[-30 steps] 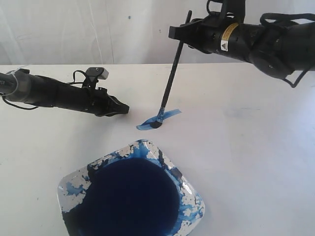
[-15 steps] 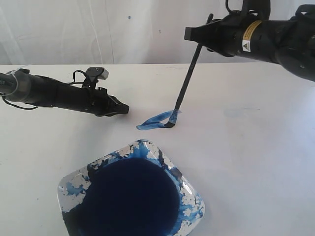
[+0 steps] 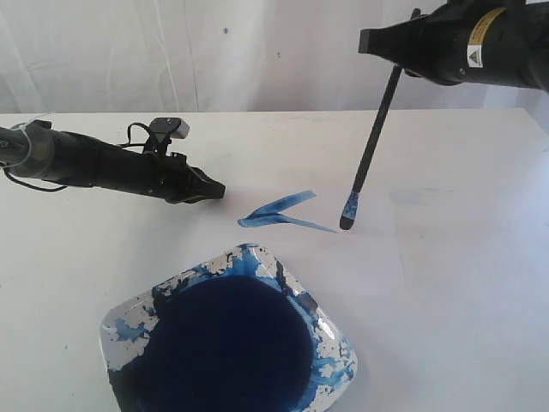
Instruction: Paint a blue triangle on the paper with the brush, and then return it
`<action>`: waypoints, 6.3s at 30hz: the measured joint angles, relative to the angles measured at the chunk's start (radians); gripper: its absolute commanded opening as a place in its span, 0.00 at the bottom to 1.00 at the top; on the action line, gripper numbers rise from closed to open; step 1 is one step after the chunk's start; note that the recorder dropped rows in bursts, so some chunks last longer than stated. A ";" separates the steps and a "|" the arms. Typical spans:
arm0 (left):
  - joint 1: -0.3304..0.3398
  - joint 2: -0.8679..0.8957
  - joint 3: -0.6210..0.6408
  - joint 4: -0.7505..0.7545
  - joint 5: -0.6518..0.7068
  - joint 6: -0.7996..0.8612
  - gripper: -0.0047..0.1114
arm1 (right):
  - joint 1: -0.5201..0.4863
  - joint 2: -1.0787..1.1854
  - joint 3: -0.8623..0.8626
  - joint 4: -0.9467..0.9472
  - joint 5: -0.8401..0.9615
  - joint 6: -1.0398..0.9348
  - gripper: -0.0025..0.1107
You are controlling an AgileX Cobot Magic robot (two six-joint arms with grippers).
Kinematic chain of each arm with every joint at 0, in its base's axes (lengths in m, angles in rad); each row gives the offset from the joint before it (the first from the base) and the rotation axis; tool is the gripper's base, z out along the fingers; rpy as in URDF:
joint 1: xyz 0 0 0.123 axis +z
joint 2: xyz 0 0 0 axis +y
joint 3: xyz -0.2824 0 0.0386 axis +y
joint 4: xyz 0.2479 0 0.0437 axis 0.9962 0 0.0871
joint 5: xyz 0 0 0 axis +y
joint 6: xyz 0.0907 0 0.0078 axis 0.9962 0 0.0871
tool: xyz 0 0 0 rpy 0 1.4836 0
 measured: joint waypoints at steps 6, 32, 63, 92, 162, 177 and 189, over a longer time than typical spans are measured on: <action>0.000 0.000 0.000 0.000 0.000 0.000 0.04 | 0.000 -0.029 0.000 0.000 -0.003 -0.001 0.02; 0.000 0.000 0.000 0.000 0.000 0.000 0.04 | 0.000 0.187 0.007 0.050 -0.508 -0.365 0.02; 0.000 0.000 0.000 0.000 0.000 0.000 0.04 | 0.000 0.176 0.007 0.058 -0.363 -0.343 0.02; 0.000 0.000 0.000 0.000 0.000 0.000 0.04 | 0.074 0.081 0.007 0.066 -0.040 -0.273 0.02; 0.000 0.000 0.000 0.000 0.000 0.000 0.04 | 0.189 -0.139 0.007 0.417 0.549 -0.543 0.02; 0.000 0.000 0.000 0.000 0.000 0.000 0.04 | 0.189 -0.244 0.007 0.481 0.652 -0.591 0.02; 0.000 0.000 0.000 0.000 0.000 0.000 0.04 | 0.189 -0.285 0.007 0.497 0.519 -0.675 0.02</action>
